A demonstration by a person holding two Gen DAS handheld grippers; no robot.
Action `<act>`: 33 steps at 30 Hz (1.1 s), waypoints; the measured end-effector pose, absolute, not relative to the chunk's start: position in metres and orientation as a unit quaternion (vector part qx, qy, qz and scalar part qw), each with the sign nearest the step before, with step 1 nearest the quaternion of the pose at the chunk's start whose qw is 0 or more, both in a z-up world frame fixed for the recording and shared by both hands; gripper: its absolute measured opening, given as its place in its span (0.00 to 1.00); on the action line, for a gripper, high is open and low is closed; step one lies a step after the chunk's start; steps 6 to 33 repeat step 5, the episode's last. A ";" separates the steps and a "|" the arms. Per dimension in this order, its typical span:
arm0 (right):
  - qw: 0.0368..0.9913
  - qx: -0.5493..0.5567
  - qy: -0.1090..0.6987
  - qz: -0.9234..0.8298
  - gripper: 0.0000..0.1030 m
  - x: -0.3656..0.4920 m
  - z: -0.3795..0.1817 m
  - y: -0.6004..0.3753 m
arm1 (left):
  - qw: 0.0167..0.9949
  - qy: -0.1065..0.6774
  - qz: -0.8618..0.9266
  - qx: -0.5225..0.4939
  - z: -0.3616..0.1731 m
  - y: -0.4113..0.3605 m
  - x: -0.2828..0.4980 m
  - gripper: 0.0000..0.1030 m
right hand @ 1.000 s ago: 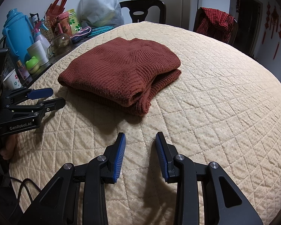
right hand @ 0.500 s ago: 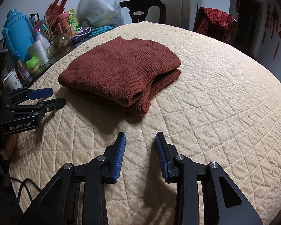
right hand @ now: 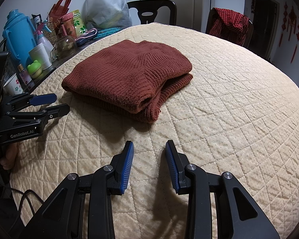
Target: Fold small clothes
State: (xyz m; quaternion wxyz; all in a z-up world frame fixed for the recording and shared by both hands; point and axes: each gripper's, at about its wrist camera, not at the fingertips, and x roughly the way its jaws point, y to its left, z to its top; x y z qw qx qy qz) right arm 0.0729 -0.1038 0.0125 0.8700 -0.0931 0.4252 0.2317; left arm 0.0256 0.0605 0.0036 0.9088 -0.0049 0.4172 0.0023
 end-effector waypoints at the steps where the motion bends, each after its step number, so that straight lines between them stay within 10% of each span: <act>1: 0.870 -0.093 0.425 0.232 0.33 0.073 0.013 -0.104 | 0.909 0.417 0.002 -0.005 0.004 0.060 0.026 0.58; 33: 0.870 -0.093 0.425 0.232 0.33 0.073 0.013 -0.104 | 0.909 0.418 0.002 -0.003 0.003 0.058 0.026 0.59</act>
